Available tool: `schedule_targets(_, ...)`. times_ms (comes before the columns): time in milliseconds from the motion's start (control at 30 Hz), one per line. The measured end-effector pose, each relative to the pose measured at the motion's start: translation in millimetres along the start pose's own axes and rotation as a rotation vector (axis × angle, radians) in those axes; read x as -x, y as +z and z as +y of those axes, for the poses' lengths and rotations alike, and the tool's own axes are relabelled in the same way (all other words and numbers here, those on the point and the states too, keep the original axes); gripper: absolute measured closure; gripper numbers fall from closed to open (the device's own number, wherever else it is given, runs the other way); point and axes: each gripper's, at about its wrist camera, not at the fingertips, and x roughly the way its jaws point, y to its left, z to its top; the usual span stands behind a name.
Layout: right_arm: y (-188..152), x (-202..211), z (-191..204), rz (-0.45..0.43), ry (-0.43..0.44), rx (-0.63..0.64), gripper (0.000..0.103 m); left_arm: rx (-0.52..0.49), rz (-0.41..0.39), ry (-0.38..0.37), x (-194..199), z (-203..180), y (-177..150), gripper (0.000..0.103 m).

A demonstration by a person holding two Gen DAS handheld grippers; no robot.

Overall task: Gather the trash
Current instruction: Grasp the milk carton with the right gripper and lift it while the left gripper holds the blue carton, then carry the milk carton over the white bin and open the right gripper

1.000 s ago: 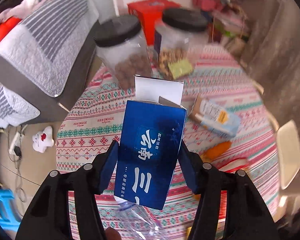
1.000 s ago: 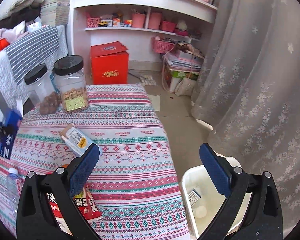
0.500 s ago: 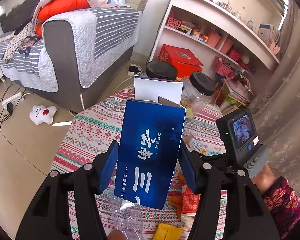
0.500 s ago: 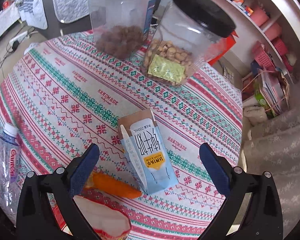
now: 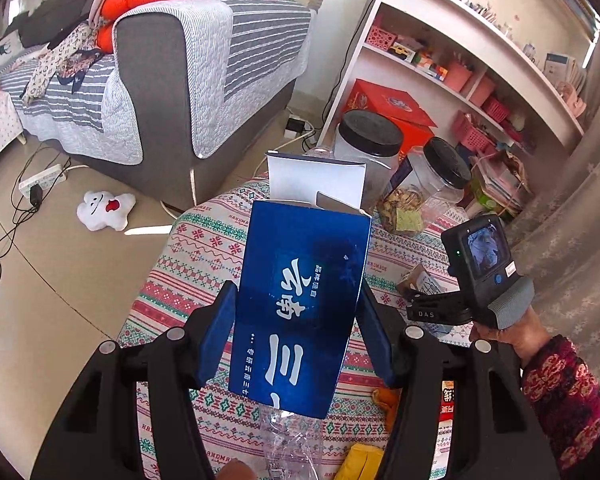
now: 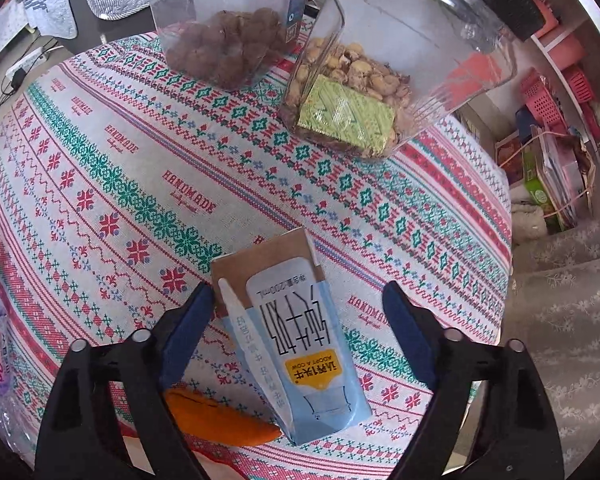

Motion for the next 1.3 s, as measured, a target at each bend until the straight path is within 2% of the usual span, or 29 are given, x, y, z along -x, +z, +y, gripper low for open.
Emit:
schedule_targets(33,-1,-3,-1,0.015,0.02,-0.009,0.044,0.002,0.002,0.0,-1,0,0,0.045)
schedule_targets(67,-2,-5,-2,0.01,0.011,-0.013,0.045,0.005,0.004,0.001,-1,-1,0,0.045)
schedule_targets(233,-4,20,-4,-0.104,0.001,-0.073,0.046,0.005,-0.001,-0.004,0,-3,1,0.045)
schedule_targets(400,0,74,-6,-0.244,-0.008,-0.117,0.045,0.032,-0.022,-0.009,1,0,2,0.045)
schedule_targets(633,-14,152,-14,-0.458,-0.008,-0.249,0.045,0.032,-0.124,0.008,14,-8,5,0.045)
schedule_targets(800,-45,198,-11,-0.594,-0.026,-0.389,0.045,0.029,-0.196,0.011,26,-14,5,0.045)
schedule_targets(1000,-87,229,-8,-0.701,-0.119,-0.547,0.045,0.017,-0.242,0.0,33,-23,1,0.045)
schedule_targets(1300,-157,243,-32,-0.772,-0.328,-0.788,0.045,-0.045,-0.312,0.011,43,-51,-11,0.045)
